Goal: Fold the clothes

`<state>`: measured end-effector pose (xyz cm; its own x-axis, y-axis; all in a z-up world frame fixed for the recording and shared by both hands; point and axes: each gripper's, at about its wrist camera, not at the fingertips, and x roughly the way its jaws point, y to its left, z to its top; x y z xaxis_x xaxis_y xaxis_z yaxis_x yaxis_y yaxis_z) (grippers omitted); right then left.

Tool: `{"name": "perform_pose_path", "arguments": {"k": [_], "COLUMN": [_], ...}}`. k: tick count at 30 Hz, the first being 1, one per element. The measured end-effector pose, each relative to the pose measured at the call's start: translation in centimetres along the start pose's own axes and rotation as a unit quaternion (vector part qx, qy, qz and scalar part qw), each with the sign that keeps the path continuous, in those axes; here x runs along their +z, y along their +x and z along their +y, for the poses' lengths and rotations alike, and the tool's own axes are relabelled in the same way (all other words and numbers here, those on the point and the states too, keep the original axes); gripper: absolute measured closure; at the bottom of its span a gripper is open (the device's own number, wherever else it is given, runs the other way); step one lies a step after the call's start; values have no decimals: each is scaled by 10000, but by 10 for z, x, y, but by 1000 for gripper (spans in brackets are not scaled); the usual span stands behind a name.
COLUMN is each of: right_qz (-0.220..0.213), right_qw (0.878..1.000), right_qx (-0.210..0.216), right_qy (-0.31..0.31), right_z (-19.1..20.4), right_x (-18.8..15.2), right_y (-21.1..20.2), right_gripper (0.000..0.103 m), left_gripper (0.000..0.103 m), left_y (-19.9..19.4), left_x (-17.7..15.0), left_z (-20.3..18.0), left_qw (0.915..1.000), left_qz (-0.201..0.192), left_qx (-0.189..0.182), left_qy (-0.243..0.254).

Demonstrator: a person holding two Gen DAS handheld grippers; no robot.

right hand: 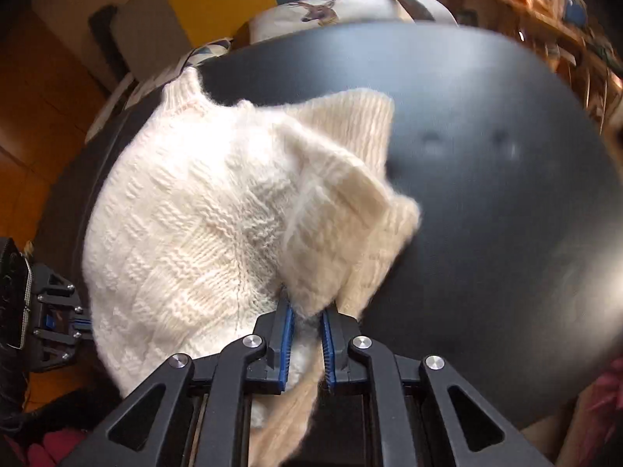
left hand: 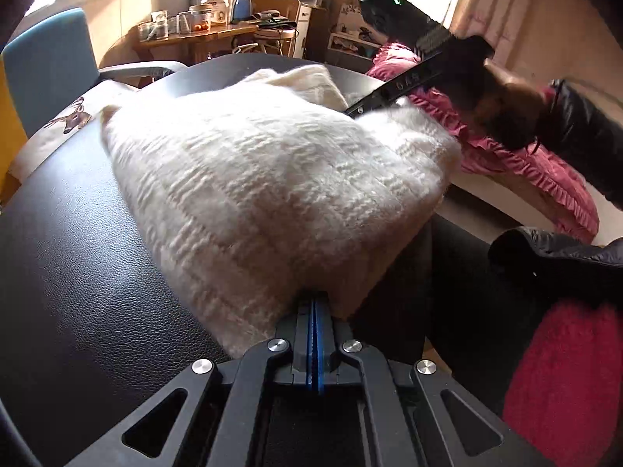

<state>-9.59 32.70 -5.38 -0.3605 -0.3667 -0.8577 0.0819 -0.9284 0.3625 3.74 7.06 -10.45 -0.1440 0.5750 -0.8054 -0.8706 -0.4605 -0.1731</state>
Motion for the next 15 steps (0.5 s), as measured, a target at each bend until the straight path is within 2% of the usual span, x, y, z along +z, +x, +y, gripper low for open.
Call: {"name": "perform_pose_path", "arguments": {"k": [2,5,7,9,11,13,15], "right_qz": [-266,-624,-875,-701,-667,-679,-680], "right_qw": [9989,9970,9954,9974,9976,9975,9974], "right_qx": [222,298,259,-13,4,66,148], "right_qy": [323,359,301,187,175,180,211], "right_z": [-11,-13,-12,-13,-18,-23,-29], "right_x": [-3,-5,-2,-3,-8,-13,-16], "right_y": [-12,-28,-41,-30,-22,-16,-11], "right_gripper": [91,90,90,89,88,87,81], "left_gripper": [102,102,102,102,99,99,99], "left_y": [-8,-26,-39,-48,-51,-41,-27], "left_x": [2,4,9,17,26,40,55], "left_z": [3,9,13,15,17,22,27], "left_qw": [9990,9973,9940,9889,9838,9819,9811], "left_qz": [79,-102,-367,-707,-986,-1049,-1049], "left_qx": [-393,-615,-832,-1017,-1087,-1056,-995], "left_qy": [-185,-395,-613,-822,-1032,-1169,-1285]}}
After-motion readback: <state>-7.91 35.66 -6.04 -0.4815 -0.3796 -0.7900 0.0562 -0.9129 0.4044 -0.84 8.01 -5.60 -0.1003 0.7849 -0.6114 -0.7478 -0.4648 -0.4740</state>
